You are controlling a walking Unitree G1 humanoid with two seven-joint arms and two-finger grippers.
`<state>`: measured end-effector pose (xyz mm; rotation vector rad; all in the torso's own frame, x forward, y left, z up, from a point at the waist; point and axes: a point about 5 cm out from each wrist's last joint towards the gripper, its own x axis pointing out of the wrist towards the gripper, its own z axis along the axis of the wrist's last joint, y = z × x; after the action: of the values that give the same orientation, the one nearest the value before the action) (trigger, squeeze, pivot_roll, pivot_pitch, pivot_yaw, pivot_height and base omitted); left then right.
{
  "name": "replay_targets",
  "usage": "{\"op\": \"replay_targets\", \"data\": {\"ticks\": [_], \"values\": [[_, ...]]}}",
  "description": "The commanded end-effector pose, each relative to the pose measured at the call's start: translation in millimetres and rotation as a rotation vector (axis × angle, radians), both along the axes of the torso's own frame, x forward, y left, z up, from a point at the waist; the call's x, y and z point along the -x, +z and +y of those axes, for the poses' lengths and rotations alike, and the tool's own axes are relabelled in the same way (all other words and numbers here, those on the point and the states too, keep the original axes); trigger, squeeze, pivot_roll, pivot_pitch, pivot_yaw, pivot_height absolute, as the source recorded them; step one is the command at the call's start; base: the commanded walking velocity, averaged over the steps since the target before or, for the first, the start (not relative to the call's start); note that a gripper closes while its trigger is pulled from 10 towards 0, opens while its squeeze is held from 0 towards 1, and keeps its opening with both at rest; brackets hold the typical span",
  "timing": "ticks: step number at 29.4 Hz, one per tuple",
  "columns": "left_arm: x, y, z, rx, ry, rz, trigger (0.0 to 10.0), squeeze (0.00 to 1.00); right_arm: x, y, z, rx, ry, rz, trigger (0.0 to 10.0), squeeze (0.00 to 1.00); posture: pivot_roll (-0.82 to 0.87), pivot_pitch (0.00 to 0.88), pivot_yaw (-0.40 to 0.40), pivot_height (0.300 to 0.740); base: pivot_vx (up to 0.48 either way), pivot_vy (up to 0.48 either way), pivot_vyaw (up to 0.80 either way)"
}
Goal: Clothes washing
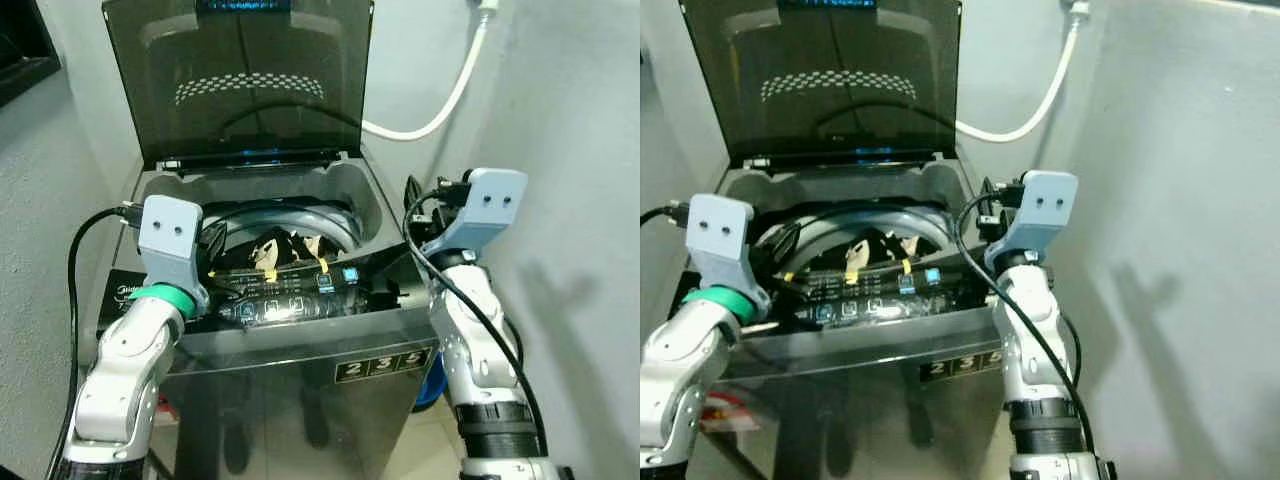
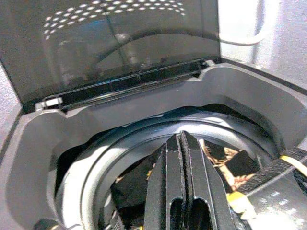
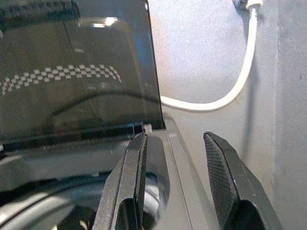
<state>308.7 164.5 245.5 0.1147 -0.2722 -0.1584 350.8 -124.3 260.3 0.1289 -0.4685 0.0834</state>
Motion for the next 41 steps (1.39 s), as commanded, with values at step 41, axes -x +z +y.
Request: {"op": "replay_targets", "data": {"ticks": [41], "values": [[14.5, -21, -14.5, 0.023, -0.002, -0.001, 10.0, 0.00, 12.0, -22, 17.6, 0.120, 0.073, 0.116, 10.0, 0.00, -0.02, 0.003, -0.020, 0.740, 0.000, 0.000, -0.05]]}}
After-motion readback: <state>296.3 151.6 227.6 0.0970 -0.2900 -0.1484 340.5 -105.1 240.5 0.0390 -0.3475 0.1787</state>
